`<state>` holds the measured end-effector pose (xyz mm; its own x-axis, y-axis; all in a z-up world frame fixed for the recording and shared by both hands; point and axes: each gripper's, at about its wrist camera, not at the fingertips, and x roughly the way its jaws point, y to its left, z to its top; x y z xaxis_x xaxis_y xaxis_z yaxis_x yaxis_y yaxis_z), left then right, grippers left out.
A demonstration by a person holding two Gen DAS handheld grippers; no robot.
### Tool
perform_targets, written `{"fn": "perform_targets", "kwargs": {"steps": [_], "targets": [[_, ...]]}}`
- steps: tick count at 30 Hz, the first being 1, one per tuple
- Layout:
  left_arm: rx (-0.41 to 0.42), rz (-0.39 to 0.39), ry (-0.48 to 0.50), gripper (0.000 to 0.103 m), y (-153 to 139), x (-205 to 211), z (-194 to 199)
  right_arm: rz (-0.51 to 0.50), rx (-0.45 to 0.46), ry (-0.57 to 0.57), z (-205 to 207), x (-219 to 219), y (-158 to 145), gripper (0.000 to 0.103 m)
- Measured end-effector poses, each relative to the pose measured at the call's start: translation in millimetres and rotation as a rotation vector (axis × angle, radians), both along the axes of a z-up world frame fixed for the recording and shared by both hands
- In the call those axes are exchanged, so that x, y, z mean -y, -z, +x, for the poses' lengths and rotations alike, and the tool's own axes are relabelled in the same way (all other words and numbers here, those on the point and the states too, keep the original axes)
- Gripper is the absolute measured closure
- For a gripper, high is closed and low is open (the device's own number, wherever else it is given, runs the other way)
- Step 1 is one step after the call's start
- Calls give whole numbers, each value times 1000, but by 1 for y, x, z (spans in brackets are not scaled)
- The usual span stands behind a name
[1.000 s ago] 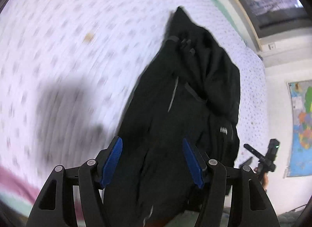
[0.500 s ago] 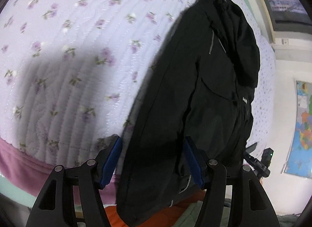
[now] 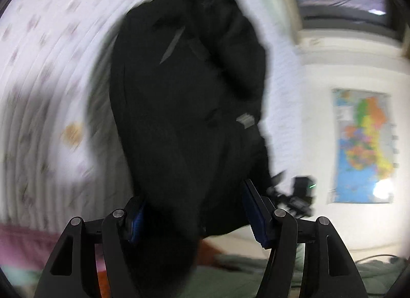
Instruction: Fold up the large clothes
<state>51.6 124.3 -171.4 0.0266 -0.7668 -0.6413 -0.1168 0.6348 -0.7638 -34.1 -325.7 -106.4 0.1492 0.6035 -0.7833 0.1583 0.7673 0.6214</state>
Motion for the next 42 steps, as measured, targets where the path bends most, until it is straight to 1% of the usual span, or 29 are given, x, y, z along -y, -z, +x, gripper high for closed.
{"fn": "perform_targets", "kwargs": {"steps": [2, 4, 5, 6, 7, 8, 9, 10, 11, 12, 14, 16, 18, 21, 22, 23, 24, 25, 27, 29, 30, 31, 32, 34, 36, 38, 39, 40, 42], "targets": [[-34, 92, 44, 37, 11, 1, -12, -21, -66, 1, -12, 2, 15, 58], [-66, 148, 73, 37, 18, -4, -26, -46, -124, -4, -26, 5, 27, 57], [-80, 155, 75, 37, 20, -3, -30, -60, -158, -12, -36, 7, 33, 57], [-103, 167, 74, 37, 25, -4, -36, -50, -181, -7, -44, 9, 38, 57], [-105, 175, 62, 39, 25, -5, -38, -38, -186, 5, -45, 9, 37, 57], [-95, 175, 45, 42, 24, -6, -39, -21, -166, 31, -46, 10, 35, 58], [-86, 174, 35, 57, 21, -6, -37, -15, -135, 51, -45, 12, 29, 67], [-70, 165, 21, 77, 16, -6, -34, -15, -113, 66, -41, 11, 21, 76], [-49, 138, 2, 83, 8, -8, -30, -9, -95, 75, -37, 12, 16, 86], [-24, 109, -15, 89, 1, -11, -26, 7, -64, 85, -32, 14, 6, 87], [26, 74, -41, 90, -17, -12, -15, 7, -9, 69, -20, 13, -16, 87], [91, -19, -91, 90, -44, -20, 3, -7, 41, 50, -5, 12, -38, 87], [148, -97, -133, 90, -67, -30, 23, -2, 99, 62, 16, 12, -63, 87], [217, -151, -176, 90, -94, -33, 57, 23, 195, 108, 51, 31, -99, 87], [238, -161, -186, 90, -102, -34, 69, 22, 226, 124, 64, 34, -110, 87], [254, -162, -193, 90, -107, -29, 78, 19, 250, 136, 74, 40, -119, 87], [277, -158, -204, 89, -116, -30, 96, 19, 280, 152, 90, 47, -130, 87], [287, -160, -210, 89, -120, -31, 105, 23, 303, 173, 104, 47, -138, 87], [310, -161, -226, 88, -129, -27, 135, 20, 345, 199, 133, 57, -151, 87], [326, -145, -243, 88, -138, -25, 167, -1, 370, 207, 162, 65, -159, 87], [329, -141, -253, 88, -140, -23, 180, -13, 372, 219, 184, 67, -159, 87], [330, -125, -270, 87, -140, -19, 199, -19, 371, 226, 198, 80, -158, 87], [324, -108, -285, 87, -139, -18, 216, -28, 368, 233, 214, 81, -155, 87], [309, -67, -303, 86, -128, -11, 244, -55, 340, 254, 253, 84, -139, 86], [274, -25, -321, 86, -109, -4, 279, -72, 296, 275, 287, 85, -118, 86], [220, 15, -331, 85, -79, 4, 311, -96, 241, 292, 314, 86, -94, 86], [194, 47, -327, 85, -63, 9, 325, -108, 204, 299, 328, 85, -76, 86], [170, 77, -318, 85, -47, 13, 336, -115, 184, 301, 334, 85, -64, 86], [122, 132, -286, 84, -16, 23, 352, -144, 116, 286, 353, 82, -27, 86]]}}
